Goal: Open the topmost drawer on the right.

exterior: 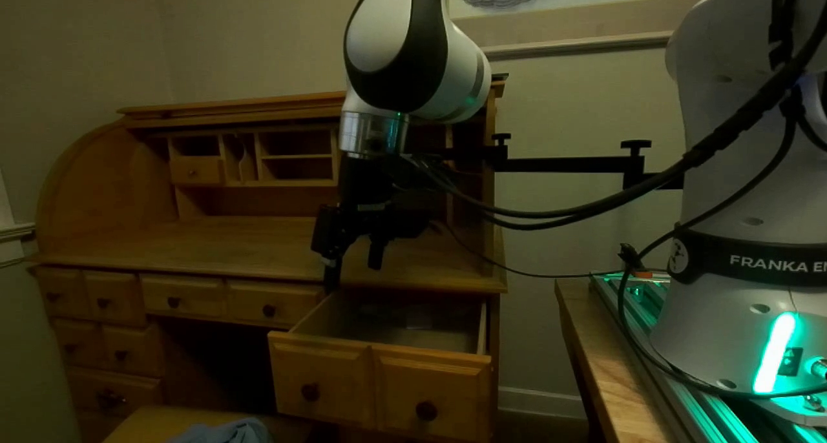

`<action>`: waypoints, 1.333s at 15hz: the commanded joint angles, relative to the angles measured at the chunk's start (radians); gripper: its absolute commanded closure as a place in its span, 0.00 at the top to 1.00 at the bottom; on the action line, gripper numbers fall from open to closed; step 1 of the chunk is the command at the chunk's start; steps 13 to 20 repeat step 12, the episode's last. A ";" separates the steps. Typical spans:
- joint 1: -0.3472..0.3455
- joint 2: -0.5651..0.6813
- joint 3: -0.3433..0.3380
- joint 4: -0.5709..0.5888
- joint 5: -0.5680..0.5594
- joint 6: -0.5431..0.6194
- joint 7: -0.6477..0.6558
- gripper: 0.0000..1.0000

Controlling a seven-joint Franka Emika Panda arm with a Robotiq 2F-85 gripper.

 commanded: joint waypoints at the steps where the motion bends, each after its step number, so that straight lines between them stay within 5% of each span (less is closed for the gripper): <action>1: -0.013 -0.026 0.006 0.001 0.040 -0.036 -0.134 1.00; 7: -0.012 -0.023 0.007 0.002 0.083 -0.032 -0.268 1.00; 20: -0.004 -0.001 0.000 0.002 0.046 -0.003 -0.227 1.00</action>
